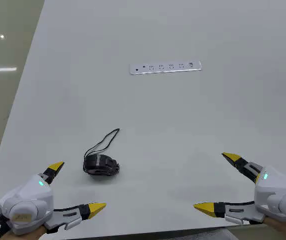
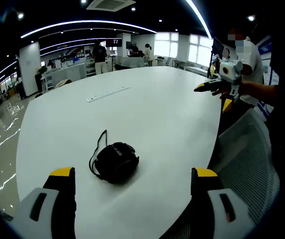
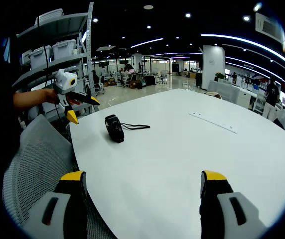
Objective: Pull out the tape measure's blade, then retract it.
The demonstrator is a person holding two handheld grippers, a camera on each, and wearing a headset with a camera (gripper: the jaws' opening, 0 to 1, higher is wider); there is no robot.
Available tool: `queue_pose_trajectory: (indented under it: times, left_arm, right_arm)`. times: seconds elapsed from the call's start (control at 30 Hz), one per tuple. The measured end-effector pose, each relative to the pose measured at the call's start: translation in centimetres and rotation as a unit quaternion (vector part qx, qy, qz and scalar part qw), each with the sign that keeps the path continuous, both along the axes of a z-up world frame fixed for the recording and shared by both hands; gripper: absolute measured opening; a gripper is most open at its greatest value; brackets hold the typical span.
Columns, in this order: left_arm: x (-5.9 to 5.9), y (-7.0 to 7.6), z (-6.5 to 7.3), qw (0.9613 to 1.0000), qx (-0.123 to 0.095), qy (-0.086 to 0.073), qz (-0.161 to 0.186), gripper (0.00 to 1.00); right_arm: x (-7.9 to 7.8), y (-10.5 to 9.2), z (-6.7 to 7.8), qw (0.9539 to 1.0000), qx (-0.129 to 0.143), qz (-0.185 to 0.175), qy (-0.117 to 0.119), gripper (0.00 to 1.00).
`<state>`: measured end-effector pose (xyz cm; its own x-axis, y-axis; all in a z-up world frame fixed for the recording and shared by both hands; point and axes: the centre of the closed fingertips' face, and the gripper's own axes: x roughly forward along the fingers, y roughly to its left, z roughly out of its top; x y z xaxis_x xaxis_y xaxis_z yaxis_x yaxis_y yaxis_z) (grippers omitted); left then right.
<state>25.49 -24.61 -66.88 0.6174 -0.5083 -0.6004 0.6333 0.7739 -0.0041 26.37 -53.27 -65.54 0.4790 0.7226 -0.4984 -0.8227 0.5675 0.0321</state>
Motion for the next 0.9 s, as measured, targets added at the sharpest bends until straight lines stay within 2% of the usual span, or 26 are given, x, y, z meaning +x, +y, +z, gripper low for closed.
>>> queue_pose_trajectory:
  times: [0.37,0.9]
  left_arm:
    - [-0.02,-0.67,-0.48,1.0000,0.000,0.002,-0.007,0.96]
    - [0.26,-0.30,-0.19,1.0000,0.001,-0.002,-0.004,0.95]
  right_arm:
    - [-0.02,0.24,-0.26,1.0000,0.002,0.002,0.002,0.97]
    - [-0.02,0.19,-0.36,1.0000,0.000,0.002,0.003,0.97]
